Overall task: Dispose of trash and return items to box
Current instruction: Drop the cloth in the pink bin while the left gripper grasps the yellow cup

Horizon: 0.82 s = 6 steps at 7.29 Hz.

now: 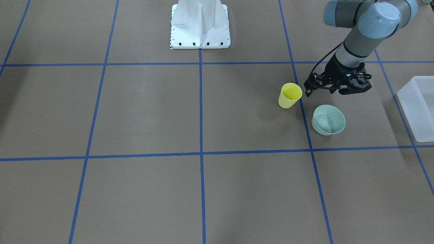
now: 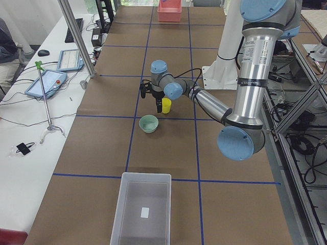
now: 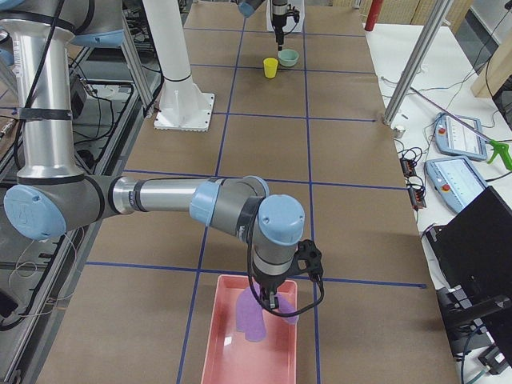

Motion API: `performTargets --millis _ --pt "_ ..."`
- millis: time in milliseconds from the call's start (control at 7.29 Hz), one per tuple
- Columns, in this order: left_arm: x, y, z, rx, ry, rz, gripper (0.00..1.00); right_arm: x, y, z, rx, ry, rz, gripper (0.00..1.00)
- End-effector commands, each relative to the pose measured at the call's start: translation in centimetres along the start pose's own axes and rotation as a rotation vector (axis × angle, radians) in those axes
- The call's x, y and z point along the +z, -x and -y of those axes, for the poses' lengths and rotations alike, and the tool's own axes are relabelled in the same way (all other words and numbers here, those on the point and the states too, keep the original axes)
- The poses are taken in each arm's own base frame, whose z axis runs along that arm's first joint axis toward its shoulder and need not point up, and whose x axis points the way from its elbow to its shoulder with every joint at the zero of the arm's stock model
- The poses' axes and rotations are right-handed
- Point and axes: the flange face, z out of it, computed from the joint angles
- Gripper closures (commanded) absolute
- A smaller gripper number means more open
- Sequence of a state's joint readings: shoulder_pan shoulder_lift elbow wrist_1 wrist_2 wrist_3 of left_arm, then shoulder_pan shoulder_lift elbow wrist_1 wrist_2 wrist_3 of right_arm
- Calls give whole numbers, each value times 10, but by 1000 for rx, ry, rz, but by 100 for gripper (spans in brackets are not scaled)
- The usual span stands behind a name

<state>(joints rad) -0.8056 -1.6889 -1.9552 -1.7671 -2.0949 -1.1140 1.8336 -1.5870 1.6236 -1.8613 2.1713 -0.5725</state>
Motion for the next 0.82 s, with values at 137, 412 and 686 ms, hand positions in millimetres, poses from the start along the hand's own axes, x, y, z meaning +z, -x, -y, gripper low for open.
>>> performTargets --millis 137,412,686 --pt "32 -28 -28 25 33 19 2 45 -20 -28 7 7 0 1" --pt "44 -30 -27 23 40 33 12 45 -22 -24 7 9 0 0" --pt "47 -28 -26 21 43 39 46 47 -25 -23 5 0 -4 0"
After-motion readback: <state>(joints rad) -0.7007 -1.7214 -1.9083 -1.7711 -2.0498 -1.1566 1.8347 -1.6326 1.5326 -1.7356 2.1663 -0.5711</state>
